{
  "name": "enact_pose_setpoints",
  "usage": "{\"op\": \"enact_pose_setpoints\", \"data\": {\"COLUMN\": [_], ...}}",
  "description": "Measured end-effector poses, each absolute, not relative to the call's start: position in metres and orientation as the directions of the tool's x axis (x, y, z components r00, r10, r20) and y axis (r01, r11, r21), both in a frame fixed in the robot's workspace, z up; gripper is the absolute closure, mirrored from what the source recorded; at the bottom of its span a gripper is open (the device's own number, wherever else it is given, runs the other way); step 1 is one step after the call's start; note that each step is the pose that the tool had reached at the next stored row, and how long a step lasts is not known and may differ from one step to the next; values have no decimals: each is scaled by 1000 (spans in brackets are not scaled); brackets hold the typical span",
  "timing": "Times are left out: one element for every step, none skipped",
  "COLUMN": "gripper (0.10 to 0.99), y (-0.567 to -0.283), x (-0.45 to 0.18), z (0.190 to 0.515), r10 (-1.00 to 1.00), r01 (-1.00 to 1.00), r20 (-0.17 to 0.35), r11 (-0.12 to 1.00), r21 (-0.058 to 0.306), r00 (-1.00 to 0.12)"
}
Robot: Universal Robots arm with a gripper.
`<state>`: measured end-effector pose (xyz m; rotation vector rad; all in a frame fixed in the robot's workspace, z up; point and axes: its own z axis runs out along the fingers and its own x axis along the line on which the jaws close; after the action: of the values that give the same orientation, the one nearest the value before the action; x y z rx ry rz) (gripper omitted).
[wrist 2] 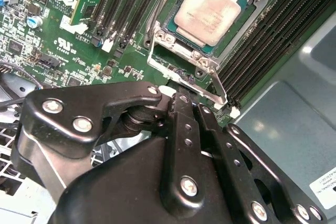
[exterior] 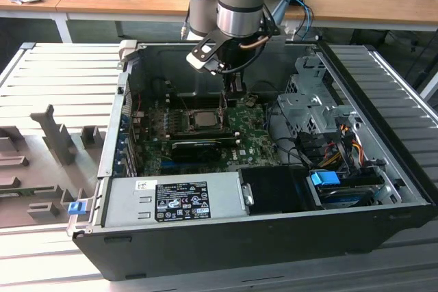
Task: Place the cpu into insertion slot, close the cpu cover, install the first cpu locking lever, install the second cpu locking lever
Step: 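Close the cpu cover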
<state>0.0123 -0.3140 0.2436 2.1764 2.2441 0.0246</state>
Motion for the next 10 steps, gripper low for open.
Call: {"op": "enact_pose_setpoints", "data": {"gripper": [980,980,980,980,980,980,980,980,980,980], "y": [-314,-314,-314,-314,-314,-314,-314,-314,-314,-314], "x": [12,11,11,10,10,9,9,8,7,7], "z": [244,244,244,244,244,244,244,244,244,244], "r10": [1000,1000,1000,1000,1000,1000,1000,1000,1000,1000], "r01": [999,999,999,999,999,999,999,999,999,999], "r20": [0,0,0,0,0,0,0,0,0,0], "r11": [31,31,31,31,31,31,31,31,31,31], "r21": [22,22,22,22,22,22,22,22,22,22], "r00": [-31,-31,-31,-31,-31,-31,-31,-31,-31,-31]}}
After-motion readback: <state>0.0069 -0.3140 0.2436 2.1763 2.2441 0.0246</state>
